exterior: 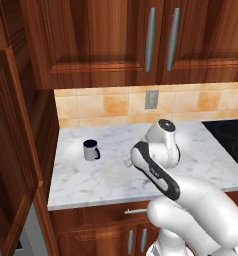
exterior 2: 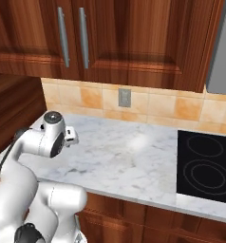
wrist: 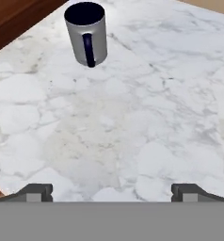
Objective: Pick the mug on the counter and place it in the cabinet with the handle facing the right, like the mugs already inside.
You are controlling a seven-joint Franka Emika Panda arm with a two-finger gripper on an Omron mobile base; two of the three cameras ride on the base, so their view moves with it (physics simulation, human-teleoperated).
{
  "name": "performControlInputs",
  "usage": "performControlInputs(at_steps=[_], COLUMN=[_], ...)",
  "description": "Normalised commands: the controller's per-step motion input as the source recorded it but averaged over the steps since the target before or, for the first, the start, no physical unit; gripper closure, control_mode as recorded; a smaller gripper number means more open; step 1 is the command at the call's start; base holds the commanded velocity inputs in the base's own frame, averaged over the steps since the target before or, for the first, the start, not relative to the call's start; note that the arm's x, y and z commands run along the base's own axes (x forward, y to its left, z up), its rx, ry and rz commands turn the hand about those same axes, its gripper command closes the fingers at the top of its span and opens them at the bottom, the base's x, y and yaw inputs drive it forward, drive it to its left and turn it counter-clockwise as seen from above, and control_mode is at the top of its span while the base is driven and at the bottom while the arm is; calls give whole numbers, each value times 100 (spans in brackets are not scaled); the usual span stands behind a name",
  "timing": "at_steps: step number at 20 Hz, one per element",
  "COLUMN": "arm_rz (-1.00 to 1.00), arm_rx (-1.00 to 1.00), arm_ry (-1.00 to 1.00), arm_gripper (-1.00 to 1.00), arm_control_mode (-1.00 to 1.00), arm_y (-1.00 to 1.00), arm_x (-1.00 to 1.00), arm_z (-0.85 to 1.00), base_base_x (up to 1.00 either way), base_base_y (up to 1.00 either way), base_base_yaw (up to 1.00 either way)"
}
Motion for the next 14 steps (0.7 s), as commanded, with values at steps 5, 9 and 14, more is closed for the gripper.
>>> performControlInputs(at_steps=[5,9,14], arm_rz=[-5,-1,-3], arm_rx=[-9,-1,-2], arm_ry=[0,-1,-2], arm_gripper=[-100,-100,-100], arm_control_mode=[-100,-100,-100], arm_y=[56,41,39], arm_x=[66,71,45], arm_z=[-1,-11,-6], base_base_x=[0,0,0], base_base_y=[0,0,0], base_base_yaw=[0,0,0])
